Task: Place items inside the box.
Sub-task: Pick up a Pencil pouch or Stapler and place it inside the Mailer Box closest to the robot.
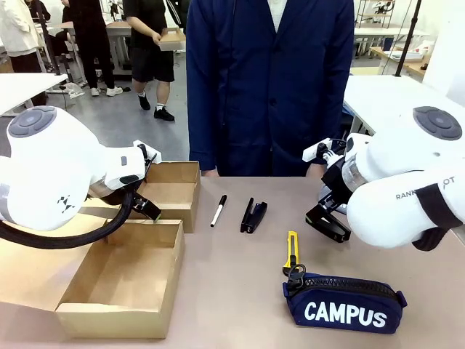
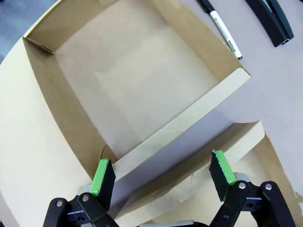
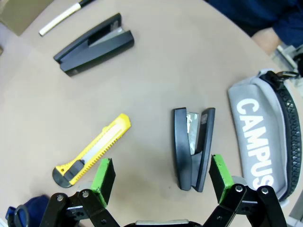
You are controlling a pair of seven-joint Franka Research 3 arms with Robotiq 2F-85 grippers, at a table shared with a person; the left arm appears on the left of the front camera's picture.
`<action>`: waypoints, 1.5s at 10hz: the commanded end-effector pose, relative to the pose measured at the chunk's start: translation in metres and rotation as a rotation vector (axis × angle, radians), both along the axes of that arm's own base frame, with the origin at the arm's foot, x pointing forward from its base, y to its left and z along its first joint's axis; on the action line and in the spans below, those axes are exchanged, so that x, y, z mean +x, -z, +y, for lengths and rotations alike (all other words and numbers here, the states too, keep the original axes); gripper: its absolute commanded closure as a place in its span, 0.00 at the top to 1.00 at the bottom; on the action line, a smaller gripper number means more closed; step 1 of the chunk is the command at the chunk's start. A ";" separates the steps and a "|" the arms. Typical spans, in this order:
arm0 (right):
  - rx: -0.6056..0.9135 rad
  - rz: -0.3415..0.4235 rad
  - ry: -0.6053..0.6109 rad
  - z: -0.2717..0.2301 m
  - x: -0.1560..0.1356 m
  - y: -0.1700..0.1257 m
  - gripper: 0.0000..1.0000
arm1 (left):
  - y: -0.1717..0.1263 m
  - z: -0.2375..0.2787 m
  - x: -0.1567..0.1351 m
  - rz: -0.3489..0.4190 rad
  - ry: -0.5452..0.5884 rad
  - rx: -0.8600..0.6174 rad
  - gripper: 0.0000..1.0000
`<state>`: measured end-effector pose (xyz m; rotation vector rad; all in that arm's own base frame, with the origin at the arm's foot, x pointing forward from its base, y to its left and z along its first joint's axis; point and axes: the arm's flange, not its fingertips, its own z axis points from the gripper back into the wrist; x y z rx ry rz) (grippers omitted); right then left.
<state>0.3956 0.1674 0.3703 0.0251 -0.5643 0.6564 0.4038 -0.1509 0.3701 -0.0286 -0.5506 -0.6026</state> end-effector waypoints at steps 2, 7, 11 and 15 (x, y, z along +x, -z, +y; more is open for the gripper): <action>-0.013 0.033 -0.017 -0.002 -0.002 -0.015 1.00 | -0.015 0.007 -0.010 0.017 0.060 -0.067 1.00; 0.420 0.239 0.255 -0.115 -0.078 -0.165 1.00 | -0.158 0.109 -0.113 -0.006 0.088 -0.392 1.00; 1.171 0.330 0.430 -0.324 -0.154 -0.157 1.00 | -0.105 0.304 -0.141 0.070 0.082 -0.980 1.00; 1.354 0.203 0.873 -0.419 -0.187 -0.085 1.00 | -0.089 0.356 -0.154 0.038 -0.002 -1.137 1.00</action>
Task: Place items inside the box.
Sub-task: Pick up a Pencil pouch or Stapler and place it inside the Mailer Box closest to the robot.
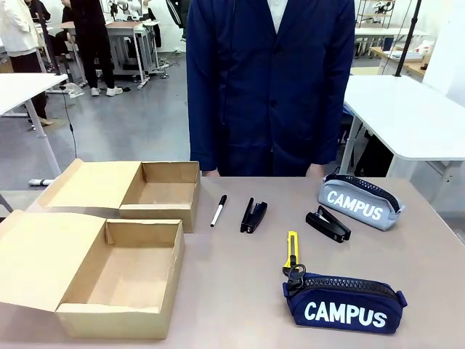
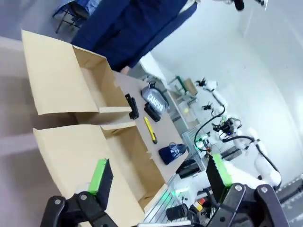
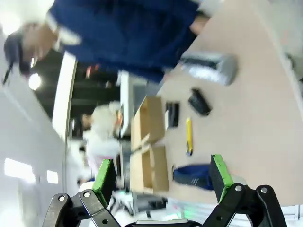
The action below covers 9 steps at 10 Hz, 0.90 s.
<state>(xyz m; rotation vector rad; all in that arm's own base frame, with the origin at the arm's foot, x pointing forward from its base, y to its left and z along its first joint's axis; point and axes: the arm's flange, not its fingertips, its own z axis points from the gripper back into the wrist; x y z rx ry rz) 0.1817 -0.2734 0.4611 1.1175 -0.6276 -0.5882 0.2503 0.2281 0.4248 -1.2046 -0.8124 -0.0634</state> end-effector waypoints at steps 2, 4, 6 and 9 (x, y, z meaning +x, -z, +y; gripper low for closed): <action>-0.023 -0.050 -0.121 0.023 0.003 -0.019 1.00 | -0.034 -0.023 0.000 -0.058 0.083 0.140 1.00; -0.023 -0.050 -0.121 0.023 0.003 -0.019 1.00 | -0.034 -0.023 0.000 -0.058 0.083 0.140 1.00; -0.023 -0.050 -0.121 0.023 0.003 -0.019 1.00 | -0.034 -0.023 0.000 -0.058 0.083 0.140 1.00; -0.017 -0.019 -0.121 0.027 0.001 -0.019 1.00 | -0.034 -0.023 0.000 -0.058 0.083 0.140 1.00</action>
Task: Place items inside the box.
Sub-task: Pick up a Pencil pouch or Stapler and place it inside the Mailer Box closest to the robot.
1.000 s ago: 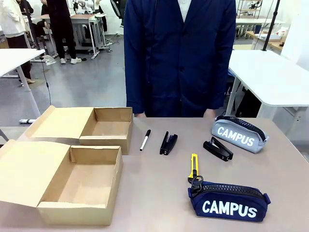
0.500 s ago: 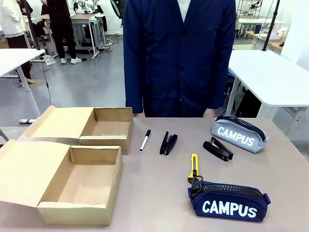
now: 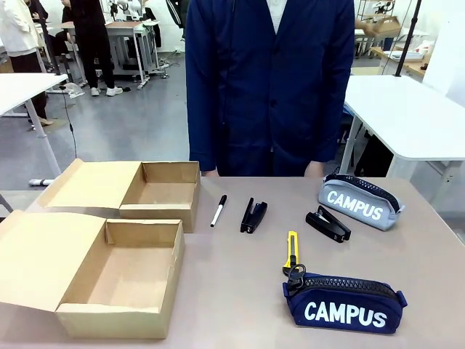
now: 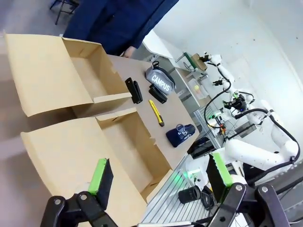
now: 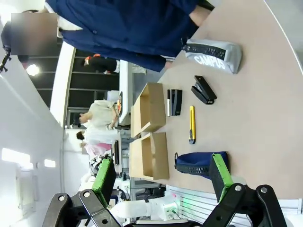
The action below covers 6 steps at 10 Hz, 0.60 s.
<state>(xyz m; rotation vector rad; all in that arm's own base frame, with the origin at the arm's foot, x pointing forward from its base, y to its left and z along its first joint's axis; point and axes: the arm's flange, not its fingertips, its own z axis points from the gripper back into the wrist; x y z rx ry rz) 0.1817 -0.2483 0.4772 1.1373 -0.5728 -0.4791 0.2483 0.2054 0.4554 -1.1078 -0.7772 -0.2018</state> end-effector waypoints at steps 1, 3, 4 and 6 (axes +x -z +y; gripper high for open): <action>-0.258 -0.007 -0.076 0.039 0.024 -0.016 1.00 | -0.004 -0.001 0.002 -0.024 0.005 0.002 1.00; -0.813 -0.050 -0.215 0.107 0.078 -0.021 1.00 | -0.004 -0.001 0.002 -0.024 0.005 0.002 1.00; -0.851 -0.067 -0.225 0.123 0.094 -0.022 1.00 | -0.004 -0.001 0.002 -0.024 0.005 0.002 1.00; -0.563 -0.086 -0.320 0.107 0.089 -0.032 1.00 | -0.004 -0.001 0.002 -0.024 0.005 0.002 1.00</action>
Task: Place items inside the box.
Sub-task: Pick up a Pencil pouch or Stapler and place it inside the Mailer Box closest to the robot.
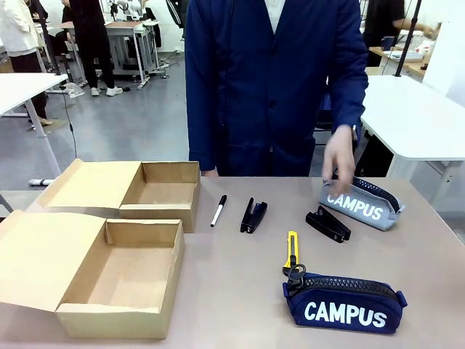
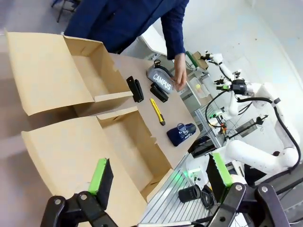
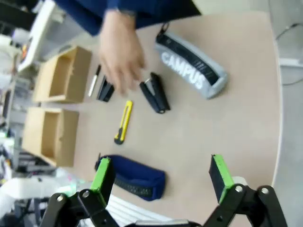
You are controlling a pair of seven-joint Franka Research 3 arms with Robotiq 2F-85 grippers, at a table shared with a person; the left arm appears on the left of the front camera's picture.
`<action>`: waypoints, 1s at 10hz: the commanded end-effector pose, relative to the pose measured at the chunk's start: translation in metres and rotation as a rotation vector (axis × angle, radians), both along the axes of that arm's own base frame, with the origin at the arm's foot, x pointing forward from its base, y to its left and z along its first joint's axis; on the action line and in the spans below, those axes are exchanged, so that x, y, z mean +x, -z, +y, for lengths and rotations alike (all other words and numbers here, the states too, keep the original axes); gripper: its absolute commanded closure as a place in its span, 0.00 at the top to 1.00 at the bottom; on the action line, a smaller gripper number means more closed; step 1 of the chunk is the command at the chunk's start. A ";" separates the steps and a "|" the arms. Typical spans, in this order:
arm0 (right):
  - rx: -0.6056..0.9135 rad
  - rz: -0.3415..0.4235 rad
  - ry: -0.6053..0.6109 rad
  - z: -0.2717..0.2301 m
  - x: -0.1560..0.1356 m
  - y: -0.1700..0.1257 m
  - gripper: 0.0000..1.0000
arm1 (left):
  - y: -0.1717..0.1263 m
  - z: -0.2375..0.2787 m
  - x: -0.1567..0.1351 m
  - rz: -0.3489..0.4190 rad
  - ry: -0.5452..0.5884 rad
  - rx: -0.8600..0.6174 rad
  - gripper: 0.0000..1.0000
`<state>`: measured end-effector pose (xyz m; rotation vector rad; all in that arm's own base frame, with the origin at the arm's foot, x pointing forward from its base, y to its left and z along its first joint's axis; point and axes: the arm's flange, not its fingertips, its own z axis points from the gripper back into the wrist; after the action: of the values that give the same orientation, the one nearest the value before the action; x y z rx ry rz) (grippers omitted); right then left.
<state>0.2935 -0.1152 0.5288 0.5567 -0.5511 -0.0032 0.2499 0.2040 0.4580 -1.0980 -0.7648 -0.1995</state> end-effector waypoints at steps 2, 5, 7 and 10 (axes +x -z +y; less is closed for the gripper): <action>0.355 -0.035 0.090 -0.111 -0.091 0.021 1.00 | -0.001 0.001 0.000 -0.036 0.005 -0.009 1.00; 0.458 -0.130 0.165 -0.159 -0.170 0.051 1.00 | -0.001 0.001 0.000 -0.036 0.005 -0.009 1.00; 0.500 -0.129 0.183 -0.157 -0.170 0.070 1.00 | -0.001 0.001 0.000 -0.036 0.005 -0.009 1.00; 0.444 -0.081 0.219 -0.143 -0.139 0.066 1.00 | -0.001 0.001 0.000 -0.036 0.005 -0.009 1.00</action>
<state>0.1444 -0.2668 0.4599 0.9915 -0.6807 -0.3047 0.2490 0.2046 0.4581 -1.0983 -0.7683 -0.1991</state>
